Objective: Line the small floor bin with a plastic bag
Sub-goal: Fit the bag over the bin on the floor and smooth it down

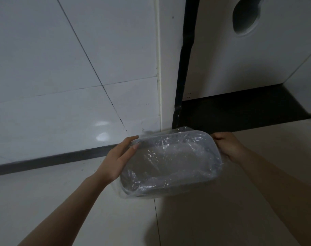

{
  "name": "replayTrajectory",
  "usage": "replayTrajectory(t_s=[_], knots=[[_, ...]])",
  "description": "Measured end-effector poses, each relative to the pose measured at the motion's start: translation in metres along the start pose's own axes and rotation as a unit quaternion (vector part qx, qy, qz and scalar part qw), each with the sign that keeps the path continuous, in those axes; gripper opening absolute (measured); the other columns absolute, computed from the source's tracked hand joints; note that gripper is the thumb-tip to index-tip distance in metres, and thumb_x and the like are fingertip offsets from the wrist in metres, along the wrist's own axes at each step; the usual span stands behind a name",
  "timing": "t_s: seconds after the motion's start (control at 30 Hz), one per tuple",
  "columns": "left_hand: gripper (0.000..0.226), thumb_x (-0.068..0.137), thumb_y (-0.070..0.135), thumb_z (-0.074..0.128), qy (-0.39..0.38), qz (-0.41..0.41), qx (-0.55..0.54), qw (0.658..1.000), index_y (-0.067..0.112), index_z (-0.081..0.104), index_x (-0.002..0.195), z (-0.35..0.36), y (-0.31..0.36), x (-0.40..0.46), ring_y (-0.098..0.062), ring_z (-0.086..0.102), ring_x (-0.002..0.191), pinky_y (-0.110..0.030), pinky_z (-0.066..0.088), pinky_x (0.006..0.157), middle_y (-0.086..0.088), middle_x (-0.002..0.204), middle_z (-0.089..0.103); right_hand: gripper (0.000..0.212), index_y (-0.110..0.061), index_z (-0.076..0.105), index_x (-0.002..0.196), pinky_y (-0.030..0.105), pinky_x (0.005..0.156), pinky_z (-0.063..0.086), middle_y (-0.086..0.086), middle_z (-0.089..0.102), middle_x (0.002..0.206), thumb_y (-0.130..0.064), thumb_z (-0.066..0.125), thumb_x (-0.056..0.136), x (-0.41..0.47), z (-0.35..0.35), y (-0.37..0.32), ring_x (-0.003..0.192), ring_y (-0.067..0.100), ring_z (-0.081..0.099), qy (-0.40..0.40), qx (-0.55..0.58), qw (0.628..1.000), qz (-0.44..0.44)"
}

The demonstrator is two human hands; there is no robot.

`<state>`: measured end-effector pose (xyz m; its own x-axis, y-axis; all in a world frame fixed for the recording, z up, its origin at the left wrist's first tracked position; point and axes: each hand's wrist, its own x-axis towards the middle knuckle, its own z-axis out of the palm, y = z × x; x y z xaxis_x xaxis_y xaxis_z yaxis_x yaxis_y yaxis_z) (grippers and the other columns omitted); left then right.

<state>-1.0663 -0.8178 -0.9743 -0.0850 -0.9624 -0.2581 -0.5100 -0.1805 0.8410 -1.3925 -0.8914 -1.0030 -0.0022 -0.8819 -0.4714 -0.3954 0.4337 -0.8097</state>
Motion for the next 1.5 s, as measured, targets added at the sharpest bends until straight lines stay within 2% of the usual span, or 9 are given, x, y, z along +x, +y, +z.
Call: replayTrajectory(t_s=[0.23, 0.37, 0.43, 0.73, 0.97, 1.13, 1.3, 1.4, 1.5], knots=[[0.050, 0.084, 0.061, 0.040, 0.002, -0.004, 0.014, 1.000, 0.042, 0.043, 0.130, -0.001, 0.000, -0.001, -0.016, 0.047, 0.122, -0.048, 0.039, 0.105, 0.006, 0.137, 0.051, 0.016, -0.010, 0.068, 0.086, 0.015, 0.049, 0.050, 0.003, 0.067, 0.078, -0.003, 0.054, 0.089, -0.010, 0.002, -0.001, 0.059, 0.006, 0.066, 0.027, 0.052, 0.998, -0.036], [0.054, 0.083, 0.064, 0.041, 0.003, -0.009, 0.016, 1.000, 0.043, 0.040, 0.133, -0.004, -0.001, -0.003, -0.017, 0.040, 0.129, -0.049, 0.034, 0.109, 0.007, 0.143, 0.044, 0.018, -0.013, 0.067, 0.103, 0.024, 0.084, 0.045, 0.001, 0.066, 0.099, -0.012, 0.063, 0.086, -0.016, -0.010, -0.023, 0.091, 0.010, 0.061, 0.070, -0.038, 0.992, -0.100], [0.054, 0.083, 0.062, 0.042, 0.004, -0.001, 0.020, 1.000, 0.043, 0.039, 0.134, -0.005, 0.000, -0.004, -0.014, 0.038, 0.129, -0.043, 0.031, 0.109, 0.008, 0.144, 0.042, 0.023, -0.018, 0.067, 0.106, 0.016, 0.081, 0.042, -0.005, 0.065, 0.099, -0.017, 0.068, 0.083, -0.026, -0.010, -0.038, 0.093, 0.006, 0.059, 0.073, -0.076, 0.982, -0.155], [0.062, 0.080, 0.056, 0.047, 0.053, 0.188, 0.225, 0.955, 0.034, 0.039, 0.137, -0.009, 0.010, -0.018, -0.006, 0.033, 0.132, -0.034, 0.023, 0.110, 0.012, 0.144, 0.038, 0.066, -0.027, 0.042, 0.136, 0.026, 0.101, 0.023, -0.004, 0.038, 0.145, -0.037, 0.070, 0.078, -0.061, 0.026, -0.057, 0.128, 0.009, 0.028, -0.046, -0.333, 0.865, -0.374], [0.094, 0.082, 0.055, 0.056, -0.001, 0.183, 0.389, 0.903, 0.035, -0.013, 0.141, -0.001, 0.001, -0.013, -0.013, 0.000, 0.143, -0.034, -0.007, 0.115, 0.012, 0.153, -0.008, 0.100, -0.026, 0.001, 0.146, 0.030, 0.112, 0.010, -0.006, 0.008, 0.158, -0.051, 0.067, 0.075, -0.050, 0.029, -0.039, 0.142, 0.014, 0.010, -0.061, -0.463, 0.823, -0.322], [0.113, 0.074, 0.056, 0.065, 0.006, 0.110, 0.431, 0.895, 0.048, -0.036, 0.126, -0.002, -0.007, -0.014, -0.021, -0.001, 0.144, -0.041, -0.004, 0.114, 0.004, 0.156, -0.014, 0.111, -0.028, -0.007, 0.146, 0.041, 0.112, 0.024, -0.001, 0.010, 0.158, -0.037, 0.076, 0.072, -0.043, 0.020, -0.033, 0.140, 0.022, 0.020, -0.028, -0.440, 0.870, -0.221], [0.127, 0.064, 0.050, 0.077, 0.009, 0.045, 0.422, 0.905, 0.054, -0.038, 0.119, -0.001, -0.003, -0.013, -0.028, -0.002, 0.144, -0.047, 0.000, 0.115, -0.006, 0.158, -0.012, 0.108, -0.029, -0.007, 0.145, 0.043, 0.104, 0.037, 0.007, 0.020, 0.156, -0.016, 0.074, 0.075, -0.043, 0.027, -0.035, 0.135, 0.028, 0.031, 0.016, -0.453, 0.877, -0.161], [0.119, 0.070, 0.048, 0.075, -0.002, 0.043, 0.391, 0.919, 0.049, -0.030, 0.126, -0.003, 0.005, -0.017, -0.028, -0.001, 0.144, -0.045, 0.002, 0.116, -0.006, 0.158, -0.012, 0.111, -0.028, -0.009, 0.145, 0.047, 0.112, 0.027, 0.004, 0.007, 0.158, -0.035, 0.076, 0.073, -0.049, 0.023, -0.043, 0.141, 0.028, 0.018, -0.019, -0.454, 0.880, -0.137], [0.084, 0.086, 0.040, 0.060, 0.067, 0.173, 0.319, 0.929, 0.039, 0.000, 0.144, -0.008, 0.010, -0.029, -0.019, 0.013, 0.143, -0.037, 0.009, 0.115, 0.000, 0.157, 0.007, 0.092, -0.024, 0.006, 0.146, 0.047, 0.115, 0.022, 0.001, 0.012, 0.157, -0.051, 0.062, 0.079, -0.067, 0.015, -0.054, 0.142, 0.022, 0.015, -0.011, -0.425, 0.862, -0.276]])
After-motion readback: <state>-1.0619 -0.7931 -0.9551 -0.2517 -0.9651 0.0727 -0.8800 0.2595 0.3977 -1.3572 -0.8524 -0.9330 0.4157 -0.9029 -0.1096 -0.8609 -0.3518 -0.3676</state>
